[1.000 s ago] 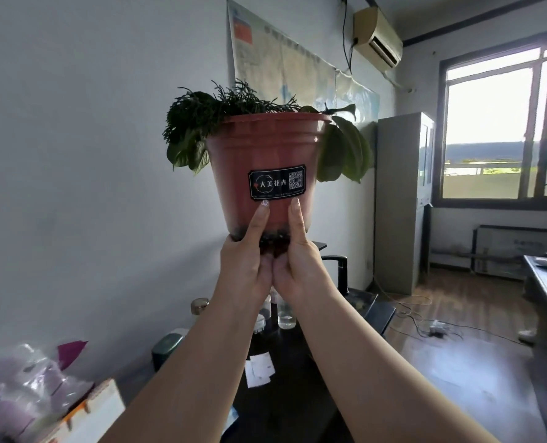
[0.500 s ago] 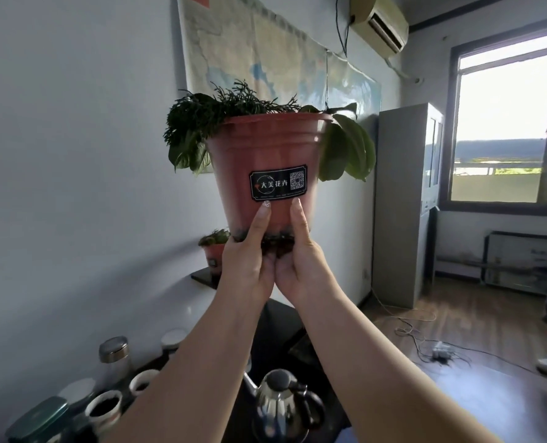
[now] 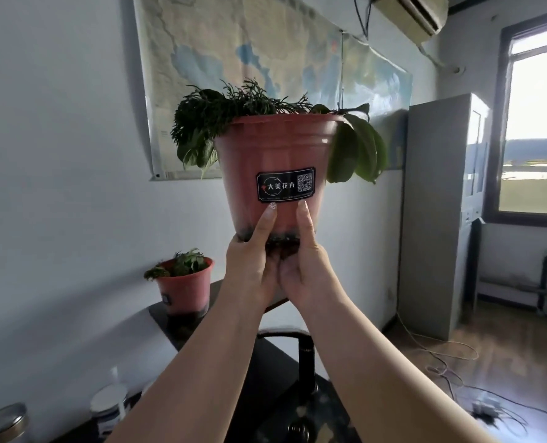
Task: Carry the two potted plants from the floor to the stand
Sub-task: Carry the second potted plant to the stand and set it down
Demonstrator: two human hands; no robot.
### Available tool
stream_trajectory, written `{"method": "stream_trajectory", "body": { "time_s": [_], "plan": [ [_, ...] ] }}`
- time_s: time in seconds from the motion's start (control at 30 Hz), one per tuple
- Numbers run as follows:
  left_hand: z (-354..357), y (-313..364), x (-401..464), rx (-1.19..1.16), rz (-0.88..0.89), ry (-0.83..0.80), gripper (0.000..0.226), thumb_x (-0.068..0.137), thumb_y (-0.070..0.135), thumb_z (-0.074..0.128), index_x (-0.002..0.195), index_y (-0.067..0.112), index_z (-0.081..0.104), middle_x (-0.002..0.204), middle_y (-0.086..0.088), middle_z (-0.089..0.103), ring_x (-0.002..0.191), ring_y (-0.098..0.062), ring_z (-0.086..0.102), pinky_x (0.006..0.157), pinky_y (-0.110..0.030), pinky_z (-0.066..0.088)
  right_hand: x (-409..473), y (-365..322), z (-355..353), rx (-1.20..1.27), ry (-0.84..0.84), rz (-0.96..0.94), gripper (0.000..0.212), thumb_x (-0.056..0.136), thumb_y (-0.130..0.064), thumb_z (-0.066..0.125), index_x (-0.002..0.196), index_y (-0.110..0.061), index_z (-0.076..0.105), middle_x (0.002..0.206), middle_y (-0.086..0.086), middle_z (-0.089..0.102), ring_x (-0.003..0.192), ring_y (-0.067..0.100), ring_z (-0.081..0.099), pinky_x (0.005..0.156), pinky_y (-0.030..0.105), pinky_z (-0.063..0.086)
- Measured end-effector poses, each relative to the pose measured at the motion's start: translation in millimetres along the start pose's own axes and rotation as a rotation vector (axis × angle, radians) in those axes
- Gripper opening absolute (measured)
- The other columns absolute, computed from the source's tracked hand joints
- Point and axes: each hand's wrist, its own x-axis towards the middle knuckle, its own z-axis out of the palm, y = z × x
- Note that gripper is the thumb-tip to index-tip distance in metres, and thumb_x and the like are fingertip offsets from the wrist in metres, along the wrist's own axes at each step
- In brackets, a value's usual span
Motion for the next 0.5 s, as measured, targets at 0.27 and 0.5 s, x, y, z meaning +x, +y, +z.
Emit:
{"method": "stream_trajectory", "body": {
  "time_s": [0.27,0.5],
  "plan": [
    [11,-97,78,0.103,0.173,0.161,0.056,0.056,0.025,0.072,0.107,0.004,0.062,0.105,-0.015,0.071,0.094,-0.024,0.070,0.085,-0.033,0.056,97,-50,-91,-0.090,-0.170,0.173,0.051,0.057,-0.041,0.069,0.098,-0.010,0.065,0.098,0.008,0.074,0.091,0.018,0.071,0.089,0.032,0.051],
    [28,-159,142,0.172,0.276,0.246,0.063,0.061,0.028,0.070,0.118,0.004,0.057,0.117,-0.016,0.066,0.105,-0.025,0.066,0.091,-0.031,0.053,179,-102,-144,-0.245,-0.270,0.322,0.064,0.054,-0.040,0.070,0.108,-0.008,0.061,0.110,0.013,0.067,0.098,0.020,0.065,0.100,0.032,0.047]
  ]
}}
